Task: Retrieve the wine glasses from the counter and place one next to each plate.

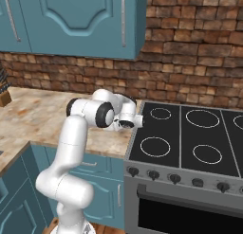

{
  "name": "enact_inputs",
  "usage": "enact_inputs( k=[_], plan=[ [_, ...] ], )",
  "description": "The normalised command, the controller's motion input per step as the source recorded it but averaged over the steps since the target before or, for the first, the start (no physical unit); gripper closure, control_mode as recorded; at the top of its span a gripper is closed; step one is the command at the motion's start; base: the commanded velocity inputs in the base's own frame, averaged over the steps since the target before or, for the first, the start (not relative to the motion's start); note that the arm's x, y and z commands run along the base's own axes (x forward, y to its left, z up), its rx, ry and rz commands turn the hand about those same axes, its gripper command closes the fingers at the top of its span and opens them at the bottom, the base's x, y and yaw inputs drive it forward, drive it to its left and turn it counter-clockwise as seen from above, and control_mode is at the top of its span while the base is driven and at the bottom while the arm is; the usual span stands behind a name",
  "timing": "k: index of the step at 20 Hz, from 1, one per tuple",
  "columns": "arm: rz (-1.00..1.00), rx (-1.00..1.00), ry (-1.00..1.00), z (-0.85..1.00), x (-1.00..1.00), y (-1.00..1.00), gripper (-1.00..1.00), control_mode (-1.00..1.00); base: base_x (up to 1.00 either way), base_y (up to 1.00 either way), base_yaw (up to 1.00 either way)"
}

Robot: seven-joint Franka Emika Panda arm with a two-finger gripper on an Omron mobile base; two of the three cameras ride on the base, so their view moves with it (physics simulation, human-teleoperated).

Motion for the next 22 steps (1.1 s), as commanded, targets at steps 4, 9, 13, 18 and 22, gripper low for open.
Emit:
enact_inputs(
  k=[4,9,13,18,22],
  plan=[
    [0.0,0.0,0.05,-0.48,0.02,0.64,-1.0,-1.0,0.0,0.0,0.0],
    [0.0,-0.05,0.0,-0.44,0.0,0.88,-1.0,-1.0,0.0,0.0,0.0],
    [0.0,-0.08,0.0,-0.42,0.0,0.84,-1.0,-1.0,0.0,0.0,0.0],
    [-0.01,-0.12,0.0,-0.46,0.0,0.96,1.0,-1.0,0.0,0.0,0.0],
    [-0.01,-0.1,0.0,-0.44,0.0,0.89,1.0,-1.0,0.0,0.0,0.0]
  ],
)
